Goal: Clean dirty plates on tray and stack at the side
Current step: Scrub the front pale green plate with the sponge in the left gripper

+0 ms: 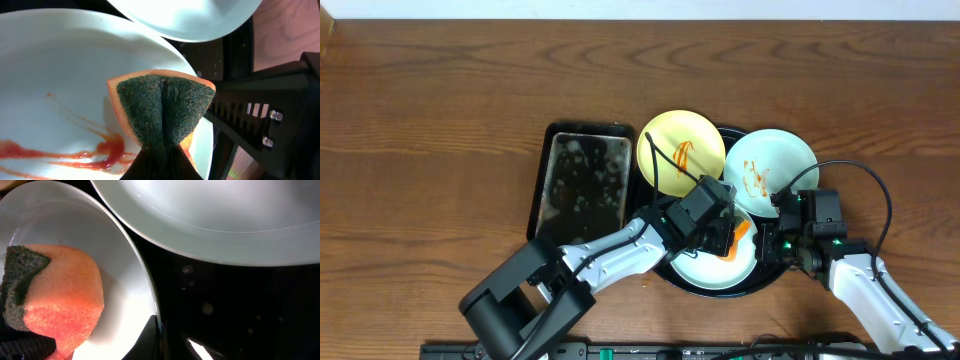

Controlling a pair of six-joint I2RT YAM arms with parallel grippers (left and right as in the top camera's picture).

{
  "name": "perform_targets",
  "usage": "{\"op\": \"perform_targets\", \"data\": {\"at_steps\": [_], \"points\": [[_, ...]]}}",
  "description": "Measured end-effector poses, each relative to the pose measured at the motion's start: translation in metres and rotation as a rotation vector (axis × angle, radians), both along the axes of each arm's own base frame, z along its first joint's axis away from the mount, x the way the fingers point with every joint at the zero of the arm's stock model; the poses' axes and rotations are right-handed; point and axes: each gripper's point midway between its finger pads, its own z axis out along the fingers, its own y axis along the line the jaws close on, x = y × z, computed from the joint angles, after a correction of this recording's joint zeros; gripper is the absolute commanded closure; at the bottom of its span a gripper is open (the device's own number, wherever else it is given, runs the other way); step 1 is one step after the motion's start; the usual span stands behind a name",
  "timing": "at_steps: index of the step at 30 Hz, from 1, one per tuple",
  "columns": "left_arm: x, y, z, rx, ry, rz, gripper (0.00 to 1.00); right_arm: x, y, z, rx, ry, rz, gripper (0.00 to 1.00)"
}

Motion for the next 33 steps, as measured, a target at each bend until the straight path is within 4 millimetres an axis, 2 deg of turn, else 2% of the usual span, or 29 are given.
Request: {"op": "perform_targets", "data": {"at_steps": [3,8,15,20,28,33], "points": [[0.000,0.000,-0.004,0.004,0.022,0.018,0.93,0.000,0.000,0.000,0.000,0.000,0.000,0.99],[-0.005,-0.005,-0.024,0.000,0.082,0.017,0.92,0.000,0.000,0.000,0.000,0.000,0.000,0.99],[-0.003,-0.001,-0.026,-0.004,0.124,0.035,0.92,0.000,0.000,0.000,0.000,0.000,0.000,0.99],[0.005,0.013,-0.030,0.032,0.157,0.080,0.92,0.000,0.000,0.000,0.001,0.000,0.000,0.99],[0.034,0.045,-0.032,0.113,0.129,0.173,0.93,0.000,0.000,0.000,0.002,0.000,0.000,0.99],[0.037,0.063,-0.032,0.171,0.128,0.200,0.93,0.000,0.000,0.000,0.001,0.000,0.001,0.99]]}}
